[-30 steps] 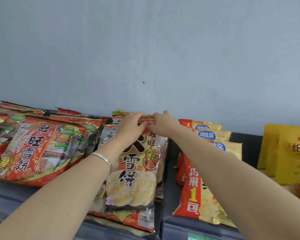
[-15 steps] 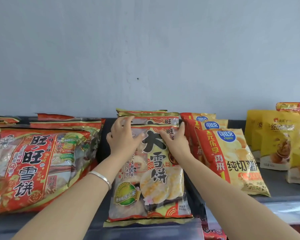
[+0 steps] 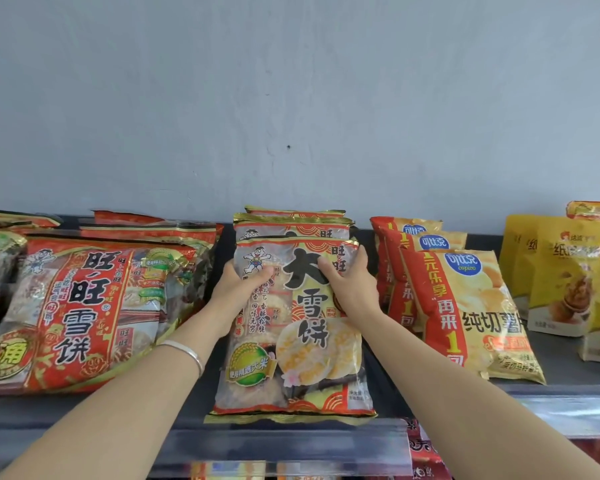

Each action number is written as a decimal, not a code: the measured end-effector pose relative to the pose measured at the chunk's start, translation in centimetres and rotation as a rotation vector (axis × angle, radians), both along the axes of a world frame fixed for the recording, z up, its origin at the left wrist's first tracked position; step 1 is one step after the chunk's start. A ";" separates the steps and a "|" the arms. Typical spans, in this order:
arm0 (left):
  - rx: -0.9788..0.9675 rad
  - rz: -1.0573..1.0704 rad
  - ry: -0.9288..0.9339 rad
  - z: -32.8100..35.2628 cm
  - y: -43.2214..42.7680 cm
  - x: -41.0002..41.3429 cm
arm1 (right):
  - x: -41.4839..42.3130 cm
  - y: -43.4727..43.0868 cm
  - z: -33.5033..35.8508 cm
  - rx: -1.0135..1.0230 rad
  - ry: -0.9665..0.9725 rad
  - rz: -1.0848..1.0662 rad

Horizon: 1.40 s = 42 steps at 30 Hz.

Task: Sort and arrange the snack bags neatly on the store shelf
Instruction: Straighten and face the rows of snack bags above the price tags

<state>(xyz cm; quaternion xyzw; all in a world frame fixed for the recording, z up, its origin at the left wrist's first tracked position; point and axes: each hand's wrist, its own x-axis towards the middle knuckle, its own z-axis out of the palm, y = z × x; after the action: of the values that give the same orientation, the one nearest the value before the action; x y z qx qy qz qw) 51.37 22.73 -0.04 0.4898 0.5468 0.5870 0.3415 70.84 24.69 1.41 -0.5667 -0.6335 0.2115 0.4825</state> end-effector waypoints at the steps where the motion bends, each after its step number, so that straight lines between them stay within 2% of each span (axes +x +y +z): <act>1: 0.015 0.019 0.014 -0.2 0.0 0.1 | 0.1 0.1 -0.1 0.013 -0.010 -0.019; 6: 0.062 0.090 0.123 -0.2 -0.3 0.9 | 0.4 0.3 -0.4 0.018 -0.042 -0.027; 10: 0.183 0.152 0.151 0.4 -0.5 1.1 | 0.7 0.4 0.3 0.159 -0.280 -0.131; 15: 0.367 0.297 0.395 3.0 -1.1 1.5 | 0.4 0.5 2.7 0.359 -0.432 -0.117; 21: 0.357 0.243 0.606 6.9 0.2 0.1 | -1.8 2.4 6.0 0.456 -0.673 -0.024; 25: 0.341 0.213 0.632 9.1 3.0 -2.3 | -3.4 4.4 8.8 0.406 -0.728 0.083; 31: 0.291 0.142 0.802 11.6 9.3 -6.1 | -6.0 9.5 12.1 0.163 -0.790 0.131; 36: 0.148 -0.052 0.906 12.7 13.8 -6.5 | -7.4 11.7 13.0 0.041 -0.888 0.227; 39: 0.045 -0.195 0.980 13.0 15.2 -6.3 | -7.4 12.1 13.1 -0.007 -0.870 0.256; 42: 0.028 -0.207 0.956 13.1 16.2 -6.2 | -7.4 12.1 12.7 0.017 -0.853 0.232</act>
<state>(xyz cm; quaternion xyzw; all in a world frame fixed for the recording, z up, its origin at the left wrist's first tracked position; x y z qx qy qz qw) 45.17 38.94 13.04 0.7607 0.5829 0.2665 0.1024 63.41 36.84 14.07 -0.5242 -0.8373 0.0061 0.1554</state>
